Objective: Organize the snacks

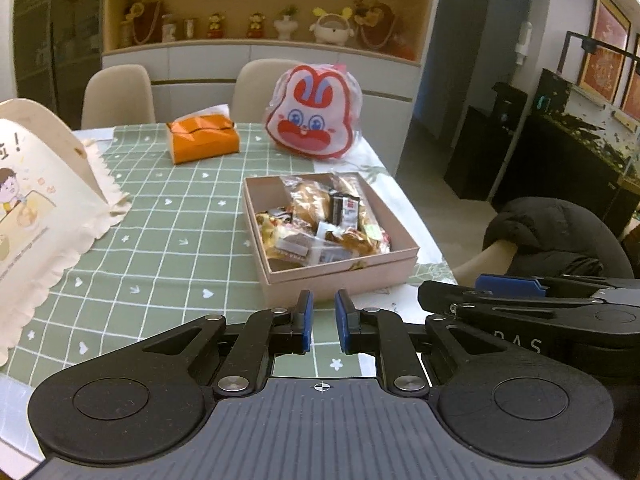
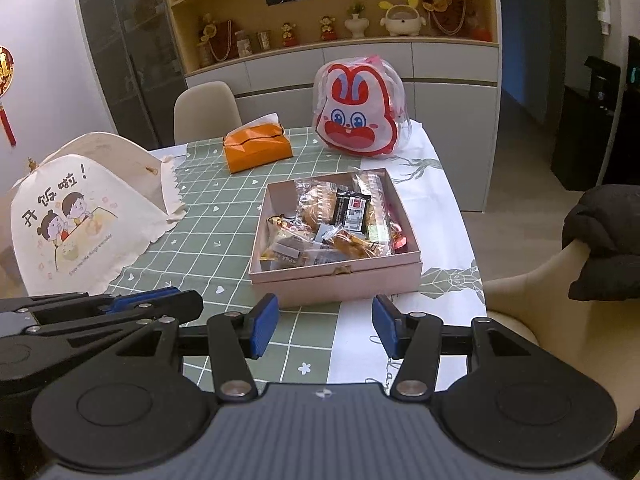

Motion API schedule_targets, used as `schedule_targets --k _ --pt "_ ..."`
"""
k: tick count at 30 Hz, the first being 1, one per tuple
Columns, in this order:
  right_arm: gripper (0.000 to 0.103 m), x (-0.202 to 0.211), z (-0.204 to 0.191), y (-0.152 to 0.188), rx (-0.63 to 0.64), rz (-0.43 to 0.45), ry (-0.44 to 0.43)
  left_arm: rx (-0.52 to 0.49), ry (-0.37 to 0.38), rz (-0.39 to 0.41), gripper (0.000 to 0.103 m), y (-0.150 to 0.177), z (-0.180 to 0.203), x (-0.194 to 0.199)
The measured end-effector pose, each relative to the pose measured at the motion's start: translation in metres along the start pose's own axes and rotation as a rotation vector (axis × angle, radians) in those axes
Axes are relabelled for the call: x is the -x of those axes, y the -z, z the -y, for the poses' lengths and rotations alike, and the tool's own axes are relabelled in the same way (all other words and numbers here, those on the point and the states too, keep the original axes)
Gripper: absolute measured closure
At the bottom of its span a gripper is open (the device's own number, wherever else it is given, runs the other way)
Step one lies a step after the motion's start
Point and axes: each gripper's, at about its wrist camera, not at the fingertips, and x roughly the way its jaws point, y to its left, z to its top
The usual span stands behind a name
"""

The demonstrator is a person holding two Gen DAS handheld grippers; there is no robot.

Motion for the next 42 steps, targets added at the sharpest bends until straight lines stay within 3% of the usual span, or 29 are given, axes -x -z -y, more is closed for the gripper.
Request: schedule_targets --k 42 --pt "0.05 -0.0053 0.0013 0.0065 -0.004 -0.04 -0.003 0.019 0.003 -0.039 0.086 0.0077 0.0003 -0.0039"
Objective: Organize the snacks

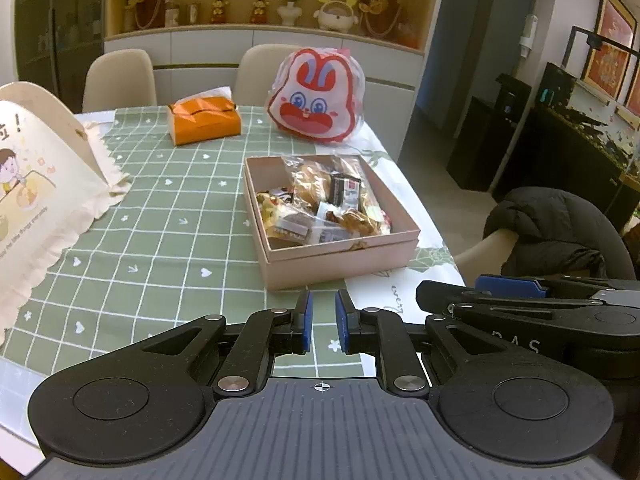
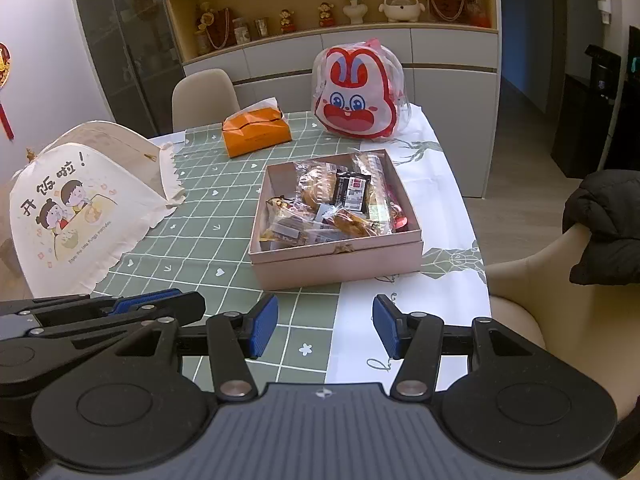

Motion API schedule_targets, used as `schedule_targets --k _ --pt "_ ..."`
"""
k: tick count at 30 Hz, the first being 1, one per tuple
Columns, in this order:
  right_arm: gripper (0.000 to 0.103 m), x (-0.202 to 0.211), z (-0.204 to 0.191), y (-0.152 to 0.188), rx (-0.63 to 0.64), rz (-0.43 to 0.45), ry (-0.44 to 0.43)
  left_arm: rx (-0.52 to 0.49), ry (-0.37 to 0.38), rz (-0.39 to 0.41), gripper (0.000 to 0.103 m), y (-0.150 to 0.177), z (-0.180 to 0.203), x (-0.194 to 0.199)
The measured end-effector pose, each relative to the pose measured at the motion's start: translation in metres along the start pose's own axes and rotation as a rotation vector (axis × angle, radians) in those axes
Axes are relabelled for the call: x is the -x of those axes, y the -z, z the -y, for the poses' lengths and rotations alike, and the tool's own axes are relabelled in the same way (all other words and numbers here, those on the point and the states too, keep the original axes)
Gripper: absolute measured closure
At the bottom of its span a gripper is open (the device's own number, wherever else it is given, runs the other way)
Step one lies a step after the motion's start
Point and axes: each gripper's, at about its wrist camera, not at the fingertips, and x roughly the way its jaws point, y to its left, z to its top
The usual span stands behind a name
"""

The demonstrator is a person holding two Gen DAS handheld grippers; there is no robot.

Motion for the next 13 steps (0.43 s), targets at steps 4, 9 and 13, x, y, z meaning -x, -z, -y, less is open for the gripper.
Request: schedule_targets --k 4,9,13 --pt "0.05 0.0002 -0.0009 0.0013 -0.002 -0.001 0.004 0.006 0.002 -0.001 0.086 -0.0006 -0.0022 -0.0014" --pt "0.05 -0.0007 -0.0015 0.0009 -0.002 -0.001 0.006 -0.001 0.003 -0.001 0.086 0.0004 -0.0033 -0.0031" --pt "0.049 -0.0041 -0.0025 0.0018 -0.001 -0.011 0.008 -0.006 -0.014 -0.005 0.086 0.002 -0.0061 -0.0082"
